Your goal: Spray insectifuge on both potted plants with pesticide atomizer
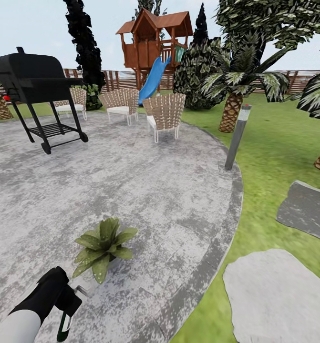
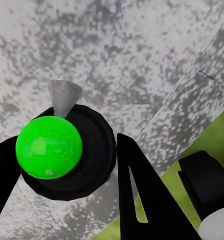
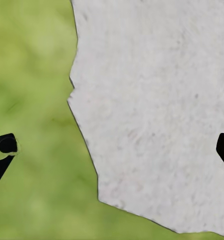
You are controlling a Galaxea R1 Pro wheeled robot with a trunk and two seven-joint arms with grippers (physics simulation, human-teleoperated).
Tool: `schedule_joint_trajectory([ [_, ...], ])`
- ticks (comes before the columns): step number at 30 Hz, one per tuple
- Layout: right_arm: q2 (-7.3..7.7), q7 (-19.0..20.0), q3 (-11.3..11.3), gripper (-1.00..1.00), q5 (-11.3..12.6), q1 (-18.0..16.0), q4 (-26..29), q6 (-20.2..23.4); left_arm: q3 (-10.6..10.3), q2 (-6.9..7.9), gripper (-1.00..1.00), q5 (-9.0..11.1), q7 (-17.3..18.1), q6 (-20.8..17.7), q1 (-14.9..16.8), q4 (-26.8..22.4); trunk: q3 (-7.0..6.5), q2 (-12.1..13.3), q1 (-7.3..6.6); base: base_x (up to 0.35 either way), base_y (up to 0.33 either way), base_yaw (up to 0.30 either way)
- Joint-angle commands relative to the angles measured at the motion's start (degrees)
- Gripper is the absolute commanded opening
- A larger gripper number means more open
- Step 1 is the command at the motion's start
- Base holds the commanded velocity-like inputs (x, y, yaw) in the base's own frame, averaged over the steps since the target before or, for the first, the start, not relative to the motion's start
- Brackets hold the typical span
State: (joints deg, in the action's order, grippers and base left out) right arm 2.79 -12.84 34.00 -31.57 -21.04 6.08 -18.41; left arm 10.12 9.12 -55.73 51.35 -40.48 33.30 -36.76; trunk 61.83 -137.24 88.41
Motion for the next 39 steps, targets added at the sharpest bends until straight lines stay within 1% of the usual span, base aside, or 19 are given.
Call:
schedule_joint_trajectory([
  [1, 0.04, -0.23, 0.43, 1.00, -0.60, -0.05, -0.11, -0.22, 0.17, -0.11, -1.00, -0.43, 0.48, -0.22, 0.07, -0.27, 0.05, -0.02, -0.01, 0.006, -0.002, 0.086],
  [3, 0.07, -0.29, 0.45, 1.00, -0.60, -0.05, -0.11, -0.22, 0.05, -0.40, -1.00, -0.45, 0.56, -0.49, 0.50, -0.64, 0.05, -0.02, -0.01, 0.003, -0.001, 0.172],
  [6, 0.10, -0.33, 0.45, 1.00, -0.60, -0.05, -0.07, -0.22, -0.52, -1.20, -1.00, -0.93, 0.67, -2.79, 1.02, -0.99, 0.05, -0.02, -0.01, 0.001, 0.000, 0.245],
  [9, 0.18, -0.34, 0.46, 1.00, -0.60, -0.05, -0.03, -0.22, -0.81, -1.01, -1.00, -1.13, 0.81, -5.40, 1.53, -1.08, 0.05, -0.02, -0.01, 0.000, 0.000, 0.266],
  [12, 0.20, -0.34, 0.46, 1.00, -0.60, -0.05, -0.02, -0.22, -1.04, -0.75, -1.00, -1.31, 1.22, -5.98, 2.28, -1.05, 0.05, -0.02, -0.01, 0.000, 0.000, 0.271],
  [13, 0.20, -0.36, 0.46, 1.00, -0.60, -0.05, -0.02, -0.22, -1.08, -0.68, -1.00, -1.36, 1.54, -6.06, 2.50, -1.04, 0.05, -0.02, -0.01, 0.000, 0.000, 0.272],
  [14, 0.20, -0.37, 0.46, 1.00, -0.60, -0.05, -0.02, -0.22, -1.21, -0.58, -1.00, -1.46, 2.65, -6.18, 3.34, -1.02, 0.05, -0.02, -0.01, 0.000, 0.000, 0.272],
  [16, 0.20, -0.36, 0.46, 1.00, -0.60, -0.05, -0.02, -0.25, -2.19, -0.53, -1.00, -2.27, 5.03, -6.24, 4.82, -1.02, 0.05, -0.02, -0.01, 0.000, 0.000, 0.273],
  [18, 0.22, -0.37, 0.46, 1.00, -0.60, -0.05, -0.02, -0.27, -3.65, -0.52, -1.00, -3.84, 7.99, -6.29, 6.38, -1.03, 0.05, -0.02, -0.01, 0.000, 0.000, 0.216],
  [20, 0.30, -0.35, 0.46, 1.00, -0.60, -0.05, -0.02, -0.30, -5.14, -0.51, -1.00, -7.31, 14.56, -6.28, 8.32, -1.03, 0.05, -0.02, -0.01, 0.000, 0.000, 0.069],
  [22, 0.39, -0.30, 0.46, 1.00, -0.64, -0.05, -0.02, -0.27, -5.50, -0.59, -1.00, -10.14, 18.62, -6.28, 8.89, -1.07, 0.05, -0.02, -0.01, 0.000, 0.000, 0.024],
  [23, 0.42, -0.28, 0.46, 1.00, -0.66, -0.05, -0.02, -0.25, -5.58, -0.71, -1.00, -11.77, 19.88, -6.28, 9.03, -1.09, 0.05, -0.02, -0.01, 0.000, 0.000, 0.012],
  [24, 0.49, -0.26, 0.46, 1.00, -0.68, -0.05, -0.02, -0.23, -5.65, -0.95, -1.00, -16.03, 21.59, -6.28, 9.23, -1.11, 0.05, -0.02, -0.01, 0.000, 0.000, 0.004],
  [25, 0.52, -0.26, 0.45, 1.00, -0.68, -0.05, -0.02, -0.23, -5.60, -0.95, -1.00, -17.83, 22.06, -6.32, 9.28, -1.11, 0.05, -0.02, -0.01, 0.000, 0.000, 0.002],
  [26, 0.52, -0.26, 0.45, 1.00, -0.69, -0.05, -0.02, -0.22, -5.58, -0.91, -1.00, -18.82, 22.31, -6.34, 9.30, -1.12, 0.05, -0.02, -0.01, 0.065, -0.040, 0.001],
  [27, 0.51, -0.26, 0.45, 1.00, -0.69, -0.05, -0.02, -0.22, -5.57, -0.88, -1.00, -19.32, 22.43, -6.35, 9.31, -1.14, 0.05, -0.02, -0.01, 0.149, -0.100, 0.001],
  [29, 0.49, -0.25, 0.46, 1.00, -0.69, -0.05, -0.02, -0.22, -5.56, -0.99, -1.00, -19.68, 22.52, -6.36, 9.32, -1.55, 0.05, -0.02, -0.01, 0.196, -0.137, 0.000],
  [34, 0.47, -0.33, 0.46, 1.00, -0.62, -0.05, -0.02, -0.28, -5.57, -1.37, -1.00, -19.84, 22.56, -6.36, 9.26, -2.14, 0.05, -0.02, -0.01, 0.207, -0.192, 0.000],
  [39, 0.39, -0.34, 0.46, 1.00, -0.60, -0.05, -0.02, -0.28, -5.57, -1.39, -1.00, -19.87, 22.56, -6.36, 9.24, -2.17, 0.05, -0.02, -0.01, 0.048, -0.260, 0.011],
])
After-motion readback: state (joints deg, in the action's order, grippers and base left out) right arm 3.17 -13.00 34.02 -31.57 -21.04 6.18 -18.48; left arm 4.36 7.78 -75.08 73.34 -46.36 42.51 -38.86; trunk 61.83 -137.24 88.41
